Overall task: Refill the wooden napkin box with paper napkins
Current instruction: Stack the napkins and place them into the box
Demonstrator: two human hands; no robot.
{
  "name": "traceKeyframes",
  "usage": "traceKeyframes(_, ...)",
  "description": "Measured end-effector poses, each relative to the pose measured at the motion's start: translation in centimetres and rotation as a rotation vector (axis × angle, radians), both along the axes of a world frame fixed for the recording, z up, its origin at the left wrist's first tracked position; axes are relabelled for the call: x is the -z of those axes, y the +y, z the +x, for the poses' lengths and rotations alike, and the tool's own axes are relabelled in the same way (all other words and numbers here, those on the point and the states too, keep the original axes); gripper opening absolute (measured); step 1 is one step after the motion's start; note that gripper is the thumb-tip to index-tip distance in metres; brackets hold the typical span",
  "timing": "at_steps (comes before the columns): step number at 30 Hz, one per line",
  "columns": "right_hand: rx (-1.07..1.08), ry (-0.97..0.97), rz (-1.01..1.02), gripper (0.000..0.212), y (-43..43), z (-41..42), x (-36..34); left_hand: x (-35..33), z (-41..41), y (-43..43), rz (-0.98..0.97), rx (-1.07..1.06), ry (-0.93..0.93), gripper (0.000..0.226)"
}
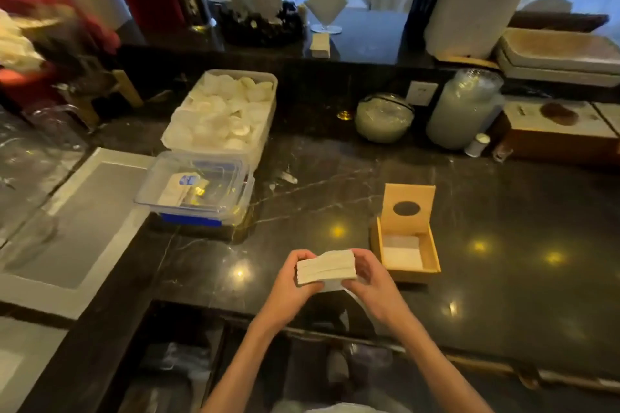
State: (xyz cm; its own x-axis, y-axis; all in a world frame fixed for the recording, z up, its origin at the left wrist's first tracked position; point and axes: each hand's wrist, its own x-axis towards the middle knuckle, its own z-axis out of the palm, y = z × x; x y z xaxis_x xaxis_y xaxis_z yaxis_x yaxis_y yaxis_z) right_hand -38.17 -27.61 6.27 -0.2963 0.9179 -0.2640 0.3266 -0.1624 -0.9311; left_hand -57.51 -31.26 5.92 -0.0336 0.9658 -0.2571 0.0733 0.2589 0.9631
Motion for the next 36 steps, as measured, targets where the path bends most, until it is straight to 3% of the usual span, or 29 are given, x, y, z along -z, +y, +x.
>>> traceKeyframes(4, -0.056, -0.102, 0.072, 0.046, 2.8, -1.6, 3.8, 2.2, -0.3, 2.2, 0.003, -0.035, 0.060, 0.037)
traceKeyframes(8, -0.081, -0.100, -0.027, 0.067, 2.1, -1.9, 7.6, 5.7, -0.7, 1.9, -0.052, 0.010, 0.140, 0.042)
traceKeyframes(14, -0.071, -0.047, -0.153, 0.098, 2.2, -2.9, 7.4, 7.0, -0.7, 2.2, -0.071, -0.013, 0.104, 0.046)
traceKeyframes(22, 0.063, 0.023, -0.176, 0.100, 0.9, -4.3, 8.8, 7.6, 0.2, 2.0, -0.007, -0.166, -0.021, 0.052)
traceKeyframes(36, 0.129, 0.025, -0.086, 0.102, -0.3, -5.3, 9.5, 8.0, -0.1, 2.0, -0.011, -0.156, -0.051, 0.044)
